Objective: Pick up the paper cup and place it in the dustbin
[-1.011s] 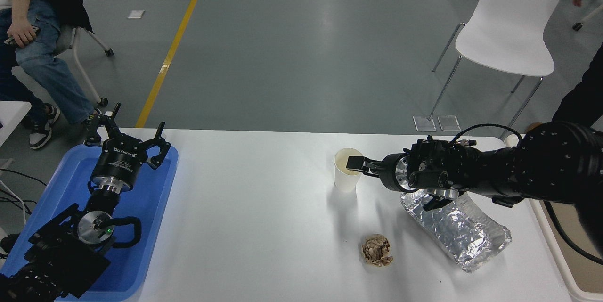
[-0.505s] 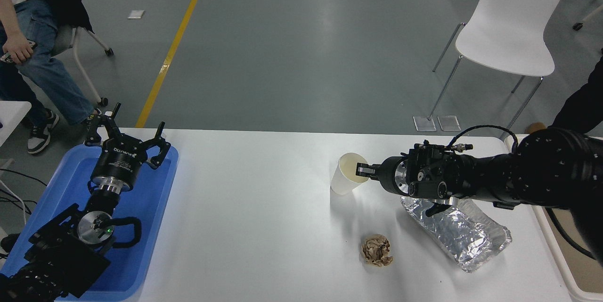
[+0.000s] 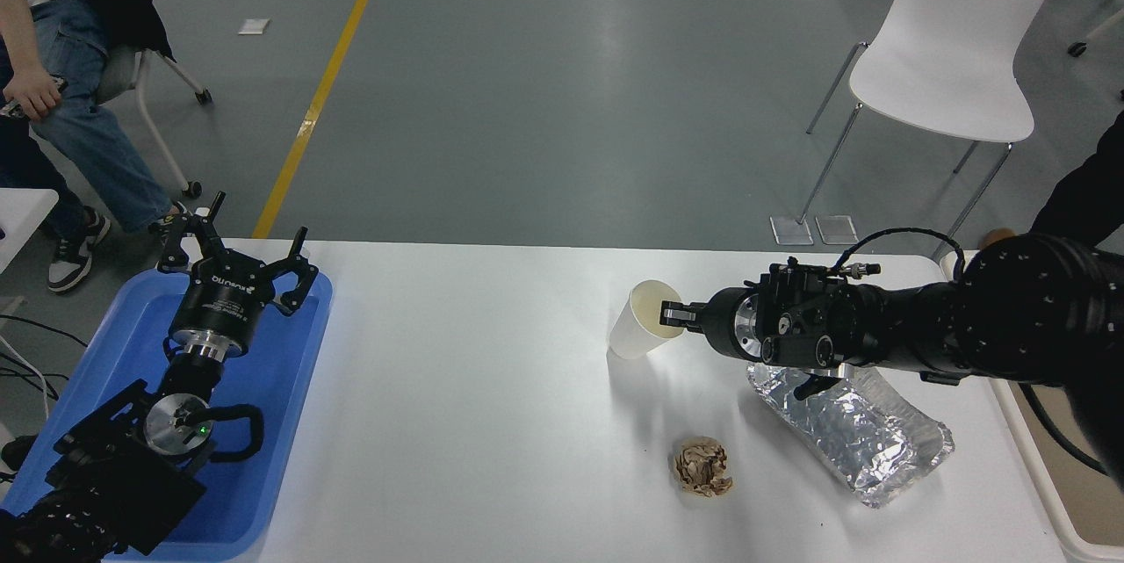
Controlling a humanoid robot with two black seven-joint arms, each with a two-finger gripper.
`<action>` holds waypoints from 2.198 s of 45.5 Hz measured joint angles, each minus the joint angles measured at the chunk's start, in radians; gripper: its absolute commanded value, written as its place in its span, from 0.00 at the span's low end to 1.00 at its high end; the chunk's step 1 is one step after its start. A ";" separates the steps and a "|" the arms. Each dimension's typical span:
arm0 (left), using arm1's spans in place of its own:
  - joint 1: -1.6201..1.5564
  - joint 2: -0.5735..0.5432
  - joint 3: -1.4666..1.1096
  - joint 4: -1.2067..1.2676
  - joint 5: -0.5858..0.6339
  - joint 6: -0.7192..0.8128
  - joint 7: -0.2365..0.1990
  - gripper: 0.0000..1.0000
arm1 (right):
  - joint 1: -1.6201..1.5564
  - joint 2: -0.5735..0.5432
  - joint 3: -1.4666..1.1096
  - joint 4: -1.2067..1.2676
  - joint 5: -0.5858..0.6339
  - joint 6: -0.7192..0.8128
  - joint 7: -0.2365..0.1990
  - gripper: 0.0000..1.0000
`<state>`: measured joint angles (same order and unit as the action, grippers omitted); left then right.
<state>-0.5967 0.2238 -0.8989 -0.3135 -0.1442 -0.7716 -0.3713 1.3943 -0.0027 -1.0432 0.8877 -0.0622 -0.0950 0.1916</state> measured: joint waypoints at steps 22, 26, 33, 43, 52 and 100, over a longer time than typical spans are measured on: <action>0.000 0.000 0.000 0.000 0.000 0.000 0.000 1.00 | 0.364 -0.202 -0.064 0.187 -0.037 0.178 0.002 0.00; 0.000 0.000 0.000 0.000 0.000 0.000 0.000 1.00 | 0.437 -0.237 -0.080 0.203 -0.044 0.229 0.002 0.00; 0.000 0.000 0.000 0.000 0.000 0.000 0.000 1.00 | 0.556 -0.293 -0.099 0.218 -0.051 0.314 0.001 0.00; 0.000 0.000 0.000 0.000 0.000 0.000 0.000 1.00 | 0.662 -0.353 -0.121 0.228 -0.058 0.397 0.000 0.00; 0.000 0.000 0.000 0.000 0.000 0.000 -0.001 1.00 | 0.697 -0.373 -0.138 0.231 -0.066 0.427 0.000 0.00; 0.000 0.000 0.000 0.001 0.000 0.000 0.000 1.00 | 0.245 -0.489 -0.273 -0.222 -0.057 0.366 -0.010 0.00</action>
<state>-0.5967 0.2241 -0.8989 -0.3130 -0.1445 -0.7715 -0.3714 1.6393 -0.4915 -1.3158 0.6660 -0.1196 0.2707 0.1813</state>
